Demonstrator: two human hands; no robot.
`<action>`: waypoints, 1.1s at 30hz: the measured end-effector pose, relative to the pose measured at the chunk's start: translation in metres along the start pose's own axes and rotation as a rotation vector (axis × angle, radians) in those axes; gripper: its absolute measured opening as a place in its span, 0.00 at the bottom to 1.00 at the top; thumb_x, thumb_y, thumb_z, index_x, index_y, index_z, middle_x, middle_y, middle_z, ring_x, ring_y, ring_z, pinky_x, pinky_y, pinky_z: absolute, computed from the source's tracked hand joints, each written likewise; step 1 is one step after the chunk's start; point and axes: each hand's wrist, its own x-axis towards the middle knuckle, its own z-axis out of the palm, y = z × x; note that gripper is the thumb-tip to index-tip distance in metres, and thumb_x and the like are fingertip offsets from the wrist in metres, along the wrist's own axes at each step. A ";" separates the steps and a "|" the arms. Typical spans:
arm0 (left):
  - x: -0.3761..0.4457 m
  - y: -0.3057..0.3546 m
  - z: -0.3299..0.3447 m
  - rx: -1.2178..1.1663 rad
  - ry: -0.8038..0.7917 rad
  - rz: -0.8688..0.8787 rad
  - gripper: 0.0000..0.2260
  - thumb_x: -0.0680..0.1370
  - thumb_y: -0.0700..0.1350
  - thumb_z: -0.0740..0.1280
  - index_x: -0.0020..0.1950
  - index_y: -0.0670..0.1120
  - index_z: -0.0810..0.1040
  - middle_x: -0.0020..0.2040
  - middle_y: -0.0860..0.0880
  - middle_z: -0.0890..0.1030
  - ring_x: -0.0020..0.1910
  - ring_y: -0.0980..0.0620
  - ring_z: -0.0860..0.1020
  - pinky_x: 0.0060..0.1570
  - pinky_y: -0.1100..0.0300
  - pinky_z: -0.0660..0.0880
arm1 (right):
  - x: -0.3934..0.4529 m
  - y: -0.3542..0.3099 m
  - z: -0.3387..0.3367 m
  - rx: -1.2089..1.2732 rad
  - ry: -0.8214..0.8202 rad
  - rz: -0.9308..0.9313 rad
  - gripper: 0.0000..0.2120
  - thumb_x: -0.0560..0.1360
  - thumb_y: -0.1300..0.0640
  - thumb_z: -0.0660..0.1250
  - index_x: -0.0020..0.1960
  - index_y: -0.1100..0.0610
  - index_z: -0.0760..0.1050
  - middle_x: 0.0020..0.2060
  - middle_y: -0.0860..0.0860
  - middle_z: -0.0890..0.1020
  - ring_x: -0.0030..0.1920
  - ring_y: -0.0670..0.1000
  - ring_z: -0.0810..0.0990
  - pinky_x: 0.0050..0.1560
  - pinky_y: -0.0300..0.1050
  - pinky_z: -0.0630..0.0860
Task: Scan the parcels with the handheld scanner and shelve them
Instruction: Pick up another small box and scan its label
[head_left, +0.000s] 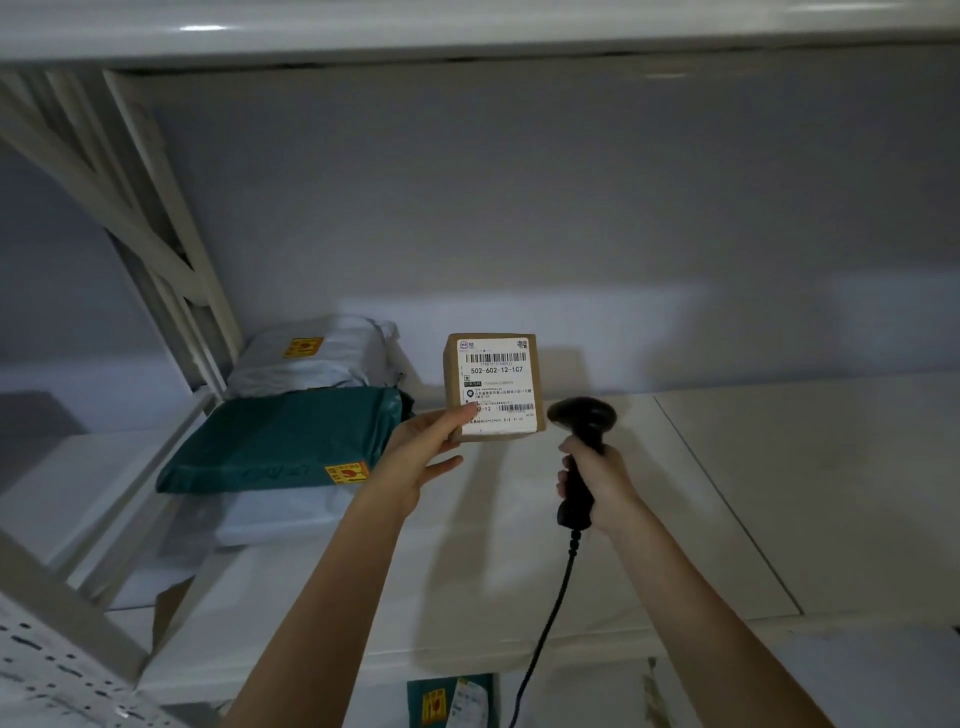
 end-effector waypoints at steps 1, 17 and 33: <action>0.002 -0.001 0.001 -0.012 -0.005 -0.001 0.12 0.71 0.49 0.73 0.52 0.47 0.80 0.52 0.46 0.83 0.55 0.50 0.79 0.56 0.54 0.77 | -0.016 -0.010 -0.003 0.011 -0.004 -0.062 0.03 0.73 0.65 0.64 0.42 0.60 0.70 0.29 0.53 0.71 0.26 0.51 0.69 0.25 0.40 0.69; 0.016 -0.020 0.017 -0.062 -0.052 0.029 0.20 0.69 0.49 0.75 0.58 0.44 0.79 0.46 0.50 0.83 0.53 0.51 0.79 0.57 0.55 0.77 | -0.124 -0.042 0.025 -0.361 -0.096 -0.417 0.06 0.74 0.59 0.62 0.39 0.59 0.69 0.30 0.58 0.70 0.24 0.49 0.69 0.25 0.39 0.69; 0.010 -0.017 0.013 -0.039 -0.037 0.033 0.13 0.71 0.48 0.74 0.53 0.47 0.78 0.48 0.49 0.82 0.55 0.51 0.78 0.60 0.54 0.75 | -0.128 -0.043 0.021 -0.365 -0.127 -0.444 0.08 0.74 0.61 0.62 0.37 0.60 0.67 0.28 0.57 0.68 0.22 0.47 0.67 0.22 0.36 0.67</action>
